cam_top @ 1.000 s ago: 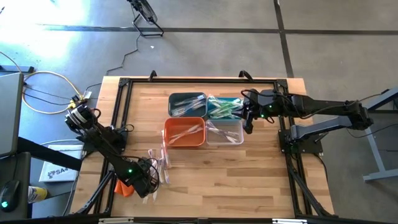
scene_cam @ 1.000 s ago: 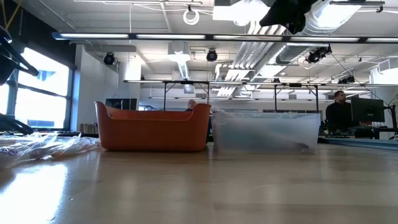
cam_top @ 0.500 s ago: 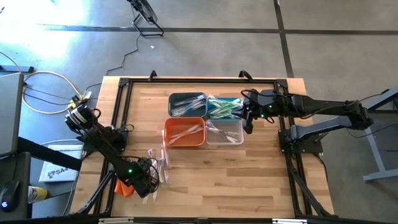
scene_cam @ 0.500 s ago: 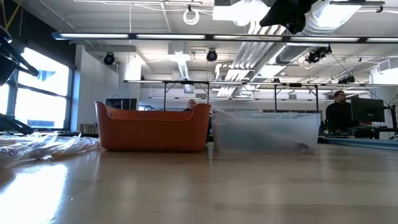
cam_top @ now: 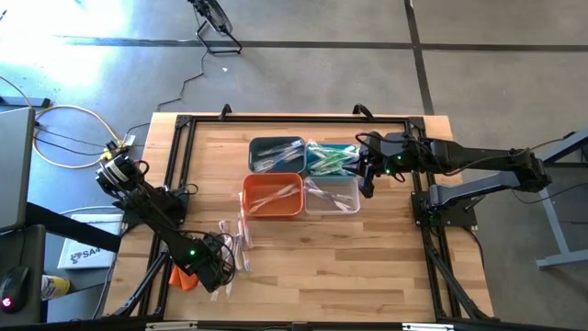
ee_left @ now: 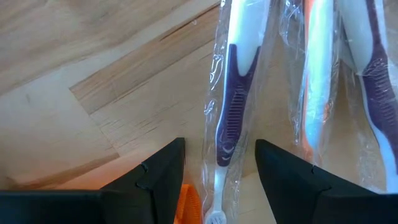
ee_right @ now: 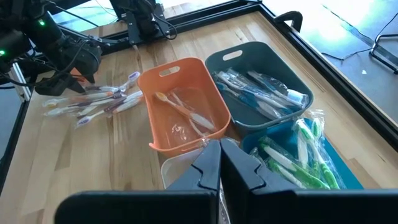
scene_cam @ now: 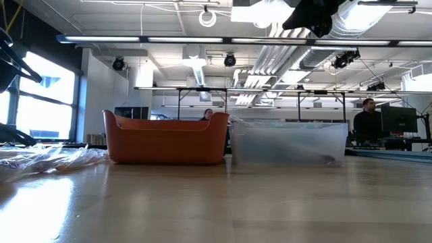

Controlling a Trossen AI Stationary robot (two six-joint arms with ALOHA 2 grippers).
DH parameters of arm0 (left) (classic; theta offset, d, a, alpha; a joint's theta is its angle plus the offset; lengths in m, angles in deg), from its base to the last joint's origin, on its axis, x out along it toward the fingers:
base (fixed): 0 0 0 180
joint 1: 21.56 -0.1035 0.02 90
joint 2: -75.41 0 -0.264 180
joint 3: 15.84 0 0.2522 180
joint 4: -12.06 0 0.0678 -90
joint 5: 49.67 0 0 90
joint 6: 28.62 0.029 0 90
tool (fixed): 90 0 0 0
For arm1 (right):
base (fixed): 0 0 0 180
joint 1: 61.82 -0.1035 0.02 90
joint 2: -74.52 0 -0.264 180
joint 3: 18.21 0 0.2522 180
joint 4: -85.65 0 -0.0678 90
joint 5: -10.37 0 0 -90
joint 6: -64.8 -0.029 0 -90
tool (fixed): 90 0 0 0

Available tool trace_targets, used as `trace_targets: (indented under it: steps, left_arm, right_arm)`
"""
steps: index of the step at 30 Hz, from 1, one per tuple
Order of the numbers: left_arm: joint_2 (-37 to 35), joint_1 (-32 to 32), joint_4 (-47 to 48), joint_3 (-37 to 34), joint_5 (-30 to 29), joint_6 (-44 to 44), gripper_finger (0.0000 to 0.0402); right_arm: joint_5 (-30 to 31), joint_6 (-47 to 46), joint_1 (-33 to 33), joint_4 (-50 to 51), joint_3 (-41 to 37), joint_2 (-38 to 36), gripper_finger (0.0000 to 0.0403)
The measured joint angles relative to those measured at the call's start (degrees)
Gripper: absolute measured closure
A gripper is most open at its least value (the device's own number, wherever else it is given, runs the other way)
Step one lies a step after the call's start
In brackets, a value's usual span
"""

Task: Pick & Place Toothbrushes
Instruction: Put the purple toothbrush into the transparent bin

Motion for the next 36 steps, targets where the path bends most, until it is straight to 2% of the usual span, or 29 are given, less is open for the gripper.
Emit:
trace_targets:
  steps: [7,17,27,36]
  left_arm:
    - [0.00,0.00,0.01,-0.02,-0.04,0.00,0.0218]
    - [0.00,0.02,0.08,-0.07,-0.07,-0.02,0.0310]
    - [0.00,0.02,-0.28,-0.07,-0.37,1.57,0.0378]
    - [-1.13,0.00,-0.42,-0.26,-0.70,2.82,0.0381]
  right_arm:
    - [0.00,0.00,0.00,-0.02,0.00,0.00,0.0401]
    - [0.00,0.00,0.00,-0.02,0.00,0.00,0.0401]
    - [0.00,0.00,0.01,-0.04,0.00,0.00,0.0401]
    - [0.00,0.00,0.00,-0.07,0.00,0.00,0.0401]
